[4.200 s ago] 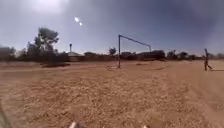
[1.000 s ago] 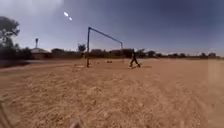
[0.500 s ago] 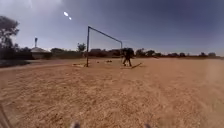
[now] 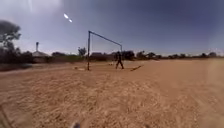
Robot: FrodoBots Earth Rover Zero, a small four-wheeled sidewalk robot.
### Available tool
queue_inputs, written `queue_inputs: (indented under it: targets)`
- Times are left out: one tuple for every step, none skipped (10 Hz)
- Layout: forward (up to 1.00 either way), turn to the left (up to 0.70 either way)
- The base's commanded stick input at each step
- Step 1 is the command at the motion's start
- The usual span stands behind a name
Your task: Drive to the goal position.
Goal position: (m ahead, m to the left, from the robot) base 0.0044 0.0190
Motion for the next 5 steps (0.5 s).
queue_inputs:
  targets:
    - [-0.45, 0.27]
    - [-0.45, 0.27]
    - [-0.45, 0.27]
    - [-0.45, 0.13]
    - [-0.45, 0.03]
